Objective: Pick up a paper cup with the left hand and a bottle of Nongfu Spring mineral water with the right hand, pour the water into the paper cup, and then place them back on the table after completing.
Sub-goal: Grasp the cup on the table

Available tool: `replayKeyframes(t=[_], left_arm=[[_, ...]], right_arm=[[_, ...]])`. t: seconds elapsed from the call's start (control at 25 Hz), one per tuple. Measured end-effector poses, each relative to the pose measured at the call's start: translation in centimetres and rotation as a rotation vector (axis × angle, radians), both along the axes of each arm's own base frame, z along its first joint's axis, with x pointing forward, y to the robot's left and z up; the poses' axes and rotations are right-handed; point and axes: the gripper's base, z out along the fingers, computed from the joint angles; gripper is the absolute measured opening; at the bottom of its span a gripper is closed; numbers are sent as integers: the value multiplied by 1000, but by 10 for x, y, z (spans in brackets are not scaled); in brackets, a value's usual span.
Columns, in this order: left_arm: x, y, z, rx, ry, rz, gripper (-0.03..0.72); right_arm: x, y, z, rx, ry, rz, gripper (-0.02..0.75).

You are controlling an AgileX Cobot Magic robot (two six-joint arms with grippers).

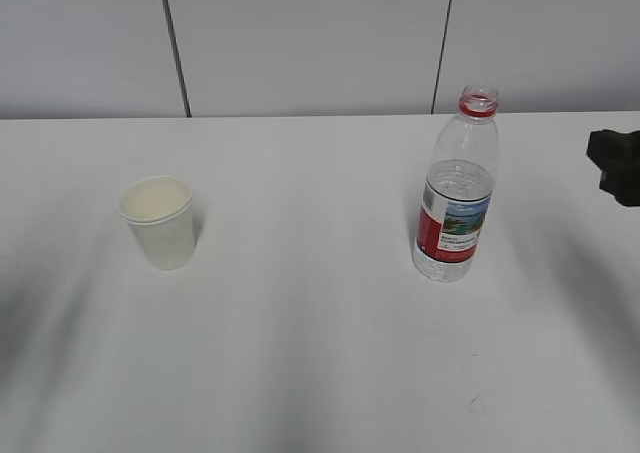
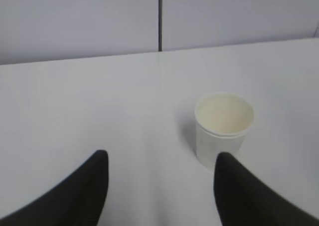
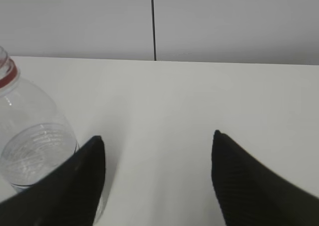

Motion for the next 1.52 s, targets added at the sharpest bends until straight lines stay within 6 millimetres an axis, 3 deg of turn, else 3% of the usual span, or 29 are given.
replayKeyframes(t=[0.56, 0.96, 1.4, 1.52], left_arm=[[53, -36, -58, -11, -31, -122, 418], [65, -48, -107, -16, 10, -206, 416], [66, -51, -112, -12, 23, -235, 415], [71, -53, -116, -10, 28, -250, 449]], right_arm=[[13, 0, -5, 2, -83, -2, 496], [14, 0, 2, 5, -160, -2, 496], [15, 1, 4, 3, -179, 0, 496], [15, 1, 5, 4, -192, 0, 496]])
